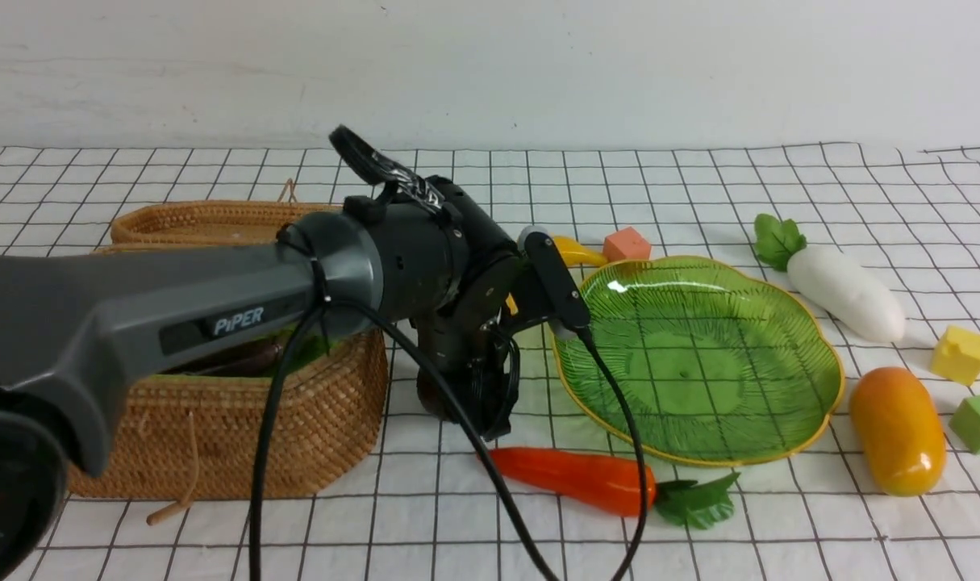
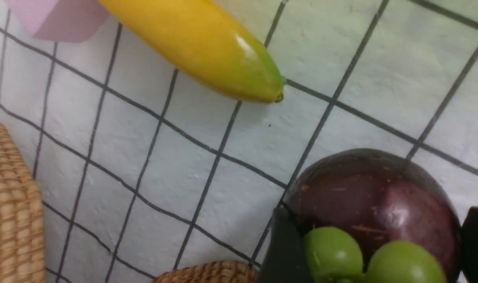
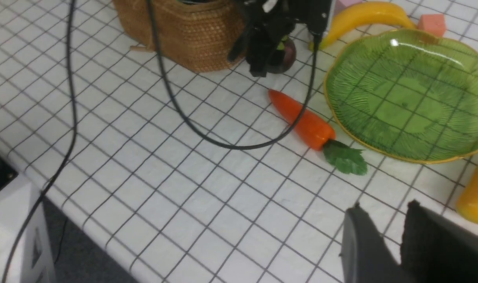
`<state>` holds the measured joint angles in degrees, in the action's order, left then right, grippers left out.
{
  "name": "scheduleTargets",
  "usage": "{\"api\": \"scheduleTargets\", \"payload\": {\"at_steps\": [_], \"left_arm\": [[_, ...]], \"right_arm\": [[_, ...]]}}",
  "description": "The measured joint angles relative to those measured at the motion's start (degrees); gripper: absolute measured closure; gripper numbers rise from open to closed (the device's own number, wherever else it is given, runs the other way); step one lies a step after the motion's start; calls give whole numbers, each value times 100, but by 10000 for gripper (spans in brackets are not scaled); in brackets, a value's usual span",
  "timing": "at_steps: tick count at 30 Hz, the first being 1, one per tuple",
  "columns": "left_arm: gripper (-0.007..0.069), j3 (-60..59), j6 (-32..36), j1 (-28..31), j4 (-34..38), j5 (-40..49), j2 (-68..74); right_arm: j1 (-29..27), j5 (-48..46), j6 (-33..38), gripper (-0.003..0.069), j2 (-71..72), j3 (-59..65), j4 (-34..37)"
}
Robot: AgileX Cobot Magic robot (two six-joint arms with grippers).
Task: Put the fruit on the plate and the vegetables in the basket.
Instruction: Grab a mangosteen with your left arm and put it on the plate on the right
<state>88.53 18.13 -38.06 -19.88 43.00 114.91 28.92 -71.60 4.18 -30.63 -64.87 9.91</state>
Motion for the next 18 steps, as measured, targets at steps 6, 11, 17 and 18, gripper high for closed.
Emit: {"api": "scheduleTargets", "payload": {"at_steps": [6, 11, 17, 18], "left_arm": [[114, 0, -6, -421, 537, -670, -604], [114, 0, -6, -695, 1662, -2117, -432], [116, 0, -6, -714, 2629, -3579, 288], [118, 0, -6, -714, 2659, -3695, 399]], "right_arm": [[0, 119, -935, 476, 0, 0, -990], [0, 148, -1211, 476, 0, 0, -1310], [0, -69, -1218, 476, 0, 0, -1061], [0, -87, -1218, 476, 0, 0, -1031]]}}
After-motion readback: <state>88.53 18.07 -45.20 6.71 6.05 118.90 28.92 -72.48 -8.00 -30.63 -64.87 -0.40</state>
